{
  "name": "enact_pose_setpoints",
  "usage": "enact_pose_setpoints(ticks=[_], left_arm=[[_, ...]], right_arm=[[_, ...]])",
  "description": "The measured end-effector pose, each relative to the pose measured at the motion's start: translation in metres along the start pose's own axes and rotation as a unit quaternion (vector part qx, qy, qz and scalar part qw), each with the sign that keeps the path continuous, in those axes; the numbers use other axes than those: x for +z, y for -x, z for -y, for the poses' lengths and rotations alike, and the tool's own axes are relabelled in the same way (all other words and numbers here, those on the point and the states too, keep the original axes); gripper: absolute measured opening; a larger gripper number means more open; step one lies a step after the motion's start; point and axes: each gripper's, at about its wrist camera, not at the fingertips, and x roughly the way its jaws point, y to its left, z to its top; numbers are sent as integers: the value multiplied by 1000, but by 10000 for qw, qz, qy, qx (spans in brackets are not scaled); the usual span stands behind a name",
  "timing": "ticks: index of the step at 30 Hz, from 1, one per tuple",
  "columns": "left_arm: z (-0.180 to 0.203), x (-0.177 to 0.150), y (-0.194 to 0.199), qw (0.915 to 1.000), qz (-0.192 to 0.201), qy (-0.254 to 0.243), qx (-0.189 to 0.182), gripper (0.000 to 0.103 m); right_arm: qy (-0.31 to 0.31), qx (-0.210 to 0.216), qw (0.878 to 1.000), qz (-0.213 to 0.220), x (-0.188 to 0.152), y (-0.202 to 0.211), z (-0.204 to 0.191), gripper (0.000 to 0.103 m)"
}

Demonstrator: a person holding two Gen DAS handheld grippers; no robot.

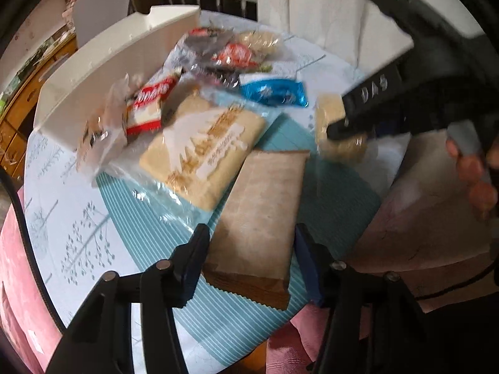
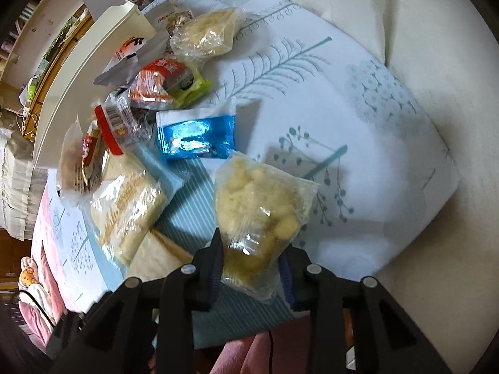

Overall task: Organize snacks
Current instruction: 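Lower the left gripper onto the brown cracker packet while right holds puffs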

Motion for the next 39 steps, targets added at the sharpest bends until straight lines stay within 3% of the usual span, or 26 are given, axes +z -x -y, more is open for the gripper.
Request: enact_pose_setpoints(ticks=[6,9,13,16,20,31,39], left_arm=[[-4,10,10,9999,-134,31,-76,3],[-7,17,8,9982,-340,67,-493,6],[-11,25,-4,9956,-551,145,-741,37],[-17,25,-18,9941,-822,142,-687,50],[-21,25,-33,9915,-1108,79,-683,61],[-2,31,-62,9864,-1461,-394,-637,74],[15,43,-82,9842,-1540,-645,-596,76]], right_arm=[[-23,52,9999,-93,-14,24,15,31],[-20,67,10000,-62,-15,38,20,31],[-38,93,9999,-43,-11,46,25,31],[-142,98,9998,-44,-1,42,23,31],[-246,110,9996,-18,1,51,34,31],[-490,143,9987,-33,-4,57,47,31],[-546,177,9984,-8,-7,59,50,31]])
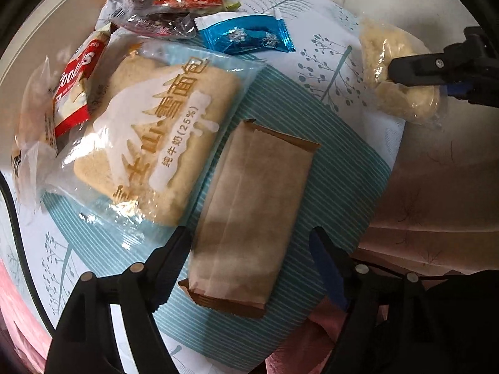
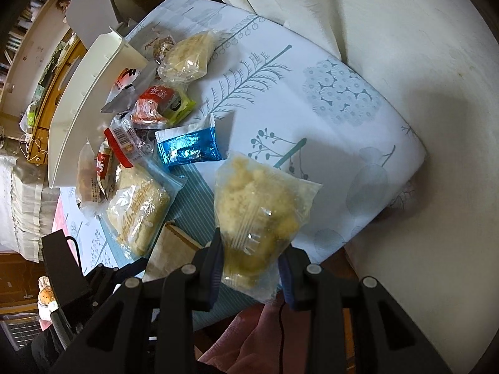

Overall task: Organize snacks
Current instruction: 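Lower the left gripper onto the brown cracker packet while right holds puffs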

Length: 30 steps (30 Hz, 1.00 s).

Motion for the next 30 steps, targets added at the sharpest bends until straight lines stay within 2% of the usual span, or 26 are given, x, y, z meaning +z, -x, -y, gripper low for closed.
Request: enact_pose_setpoints(ticks=[1,2,3,13,15,23,24,25,29,30], left_arm=[[2,2,-1,10000,0,-43,18,75],[6,4,-3,9999,21,-94,71,61],[8,6,-2,9995,66,-205,219,56],[16,26,7,9996,93,-181,182,53],[19,35,13,9993,180,-211,243,53],[24,77,59,9975,600,-385,17,50],[24,81,64,9971,657,-383,-23,40],[22,88,73,9963,765,-361,-146,0],[9,109,94,9960,840,-261,-137,3],[5,106,96,9955,901,-267,-120,3]], right_arm=[[-3,3,10000,5,0,1,0,31],[-5,7,10000,11,0,1,0,31],[-10,16,10000,18,0,2,0,31],[26,70,9999,89,6,16,-4,31],[28,80,9999,100,9,20,-5,31],[56,160,9996,234,29,41,-11,31],[67,175,9995,248,32,43,-12,31],[91,196,9994,271,36,46,-15,31],[222,278,9987,355,50,56,-27,31],[256,310,9985,372,54,57,-30,31]])
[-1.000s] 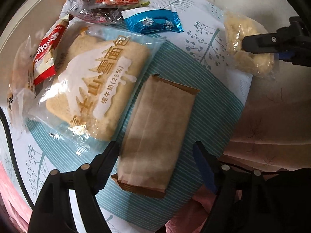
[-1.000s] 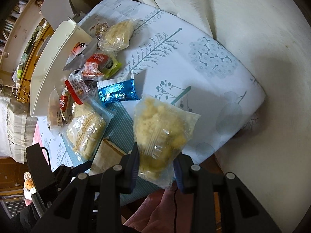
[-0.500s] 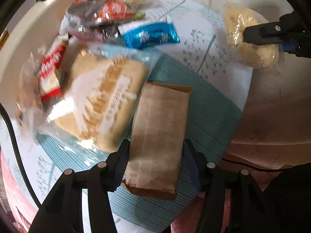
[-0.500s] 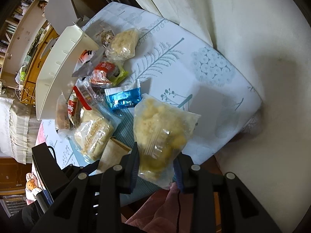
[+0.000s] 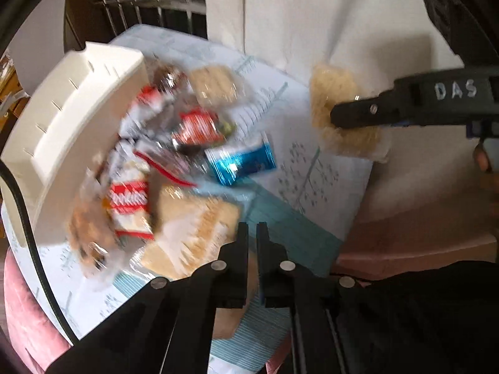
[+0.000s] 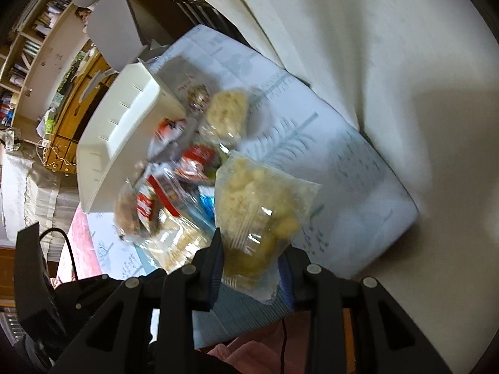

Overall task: Organize snacks
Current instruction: 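Lower the left gripper onto the brown cracker packet while right holds puffs, then close the left gripper on the brown cracker packet and lift it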

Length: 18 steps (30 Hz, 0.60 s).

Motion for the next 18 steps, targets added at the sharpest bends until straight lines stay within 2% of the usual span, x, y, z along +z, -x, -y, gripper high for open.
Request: enact_pose_setpoints(ticks=[4,9,12,14,18], left_arm=[[-19,5,7,9999,8,131,38,3],[-27,-10,13,9996,-109,265,37,3],[-33,-19,15,9988,-129,452,127,12],[-40,-25,16,9979,-114,611,193,21],[-51,-46,21,9943,-56,987,391,29]], right_arm=[[154,101,9998,89,13,5,-13,31],[309,149,9993,139,18,8,-23,31],[338,153,9993,92,13,6,-24,31],[353,155,9992,61,8,5,-25,31],[436,175,9989,-16,-6,1,-27,31]])
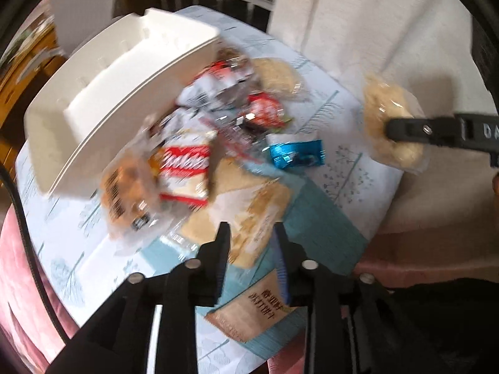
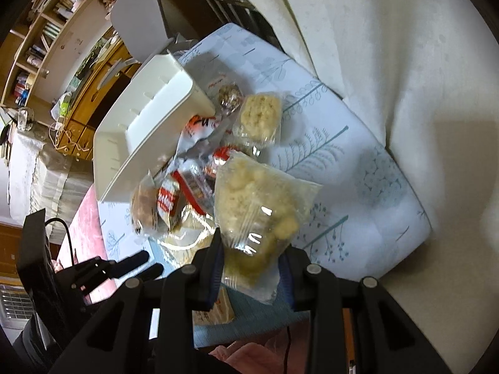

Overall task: Organize snacks
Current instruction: 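Close the left gripper on the brown cracker packet and lift it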

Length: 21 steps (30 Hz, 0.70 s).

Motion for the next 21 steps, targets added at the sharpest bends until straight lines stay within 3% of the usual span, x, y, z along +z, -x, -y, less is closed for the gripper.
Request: enact_pose_setpoints(ticks=[3,5,10,21], left_arm=[[-9,-15,4,9996,-9,236,132,36],[-13,-26,8,9989,21,385,252,54],[-12,-56,10,9985,45,374,396,72],[11,-101,-19,9982,-166,-555,123,81]], right_arm=[[74,29,10000,-31,-11,-1,-3,31],[129,28,9999,-34,-17,0,-5,31],[299,17,9995,-30,-36,2,-12,31],[378,-63,9993,13,-67,5,-7,31]])
